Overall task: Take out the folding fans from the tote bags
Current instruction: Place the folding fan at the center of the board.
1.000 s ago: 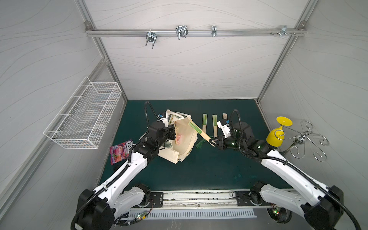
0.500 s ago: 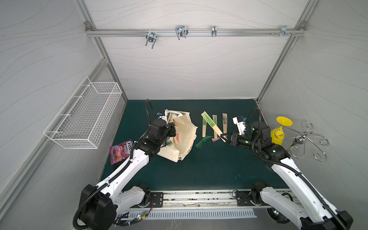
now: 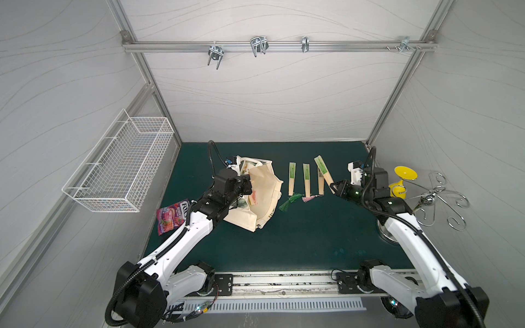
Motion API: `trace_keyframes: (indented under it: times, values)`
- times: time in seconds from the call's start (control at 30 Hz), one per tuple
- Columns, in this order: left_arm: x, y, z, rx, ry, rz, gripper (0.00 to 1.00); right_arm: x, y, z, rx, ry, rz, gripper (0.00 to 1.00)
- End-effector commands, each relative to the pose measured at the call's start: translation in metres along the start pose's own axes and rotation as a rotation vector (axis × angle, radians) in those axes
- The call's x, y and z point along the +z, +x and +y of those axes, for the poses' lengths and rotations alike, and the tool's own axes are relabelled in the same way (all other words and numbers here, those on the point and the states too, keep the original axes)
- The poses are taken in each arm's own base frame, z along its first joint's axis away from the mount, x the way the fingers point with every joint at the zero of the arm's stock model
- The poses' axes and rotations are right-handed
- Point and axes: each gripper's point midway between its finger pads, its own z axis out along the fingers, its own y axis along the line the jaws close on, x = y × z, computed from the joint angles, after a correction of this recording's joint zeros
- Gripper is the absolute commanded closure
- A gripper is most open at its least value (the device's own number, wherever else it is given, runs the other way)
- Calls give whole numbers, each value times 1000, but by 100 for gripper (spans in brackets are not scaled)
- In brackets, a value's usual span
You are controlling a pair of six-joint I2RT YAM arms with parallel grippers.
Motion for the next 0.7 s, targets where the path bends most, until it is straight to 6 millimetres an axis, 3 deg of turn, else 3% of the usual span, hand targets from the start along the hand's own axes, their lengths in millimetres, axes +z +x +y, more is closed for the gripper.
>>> trace_keyframes:
  times: [0.0,0.37,0.67]
  values:
    - [-10,-15,-12,19,63,-59,100,8,-29,-24,-17,160,-87,100]
    - [-17,-10,-18,33,116,-56,100,65,-57,-69,-49,351,-67,100]
    - [-21,-5,-20,37,134,-51,100,117,-51,-100,-2,363,59,100]
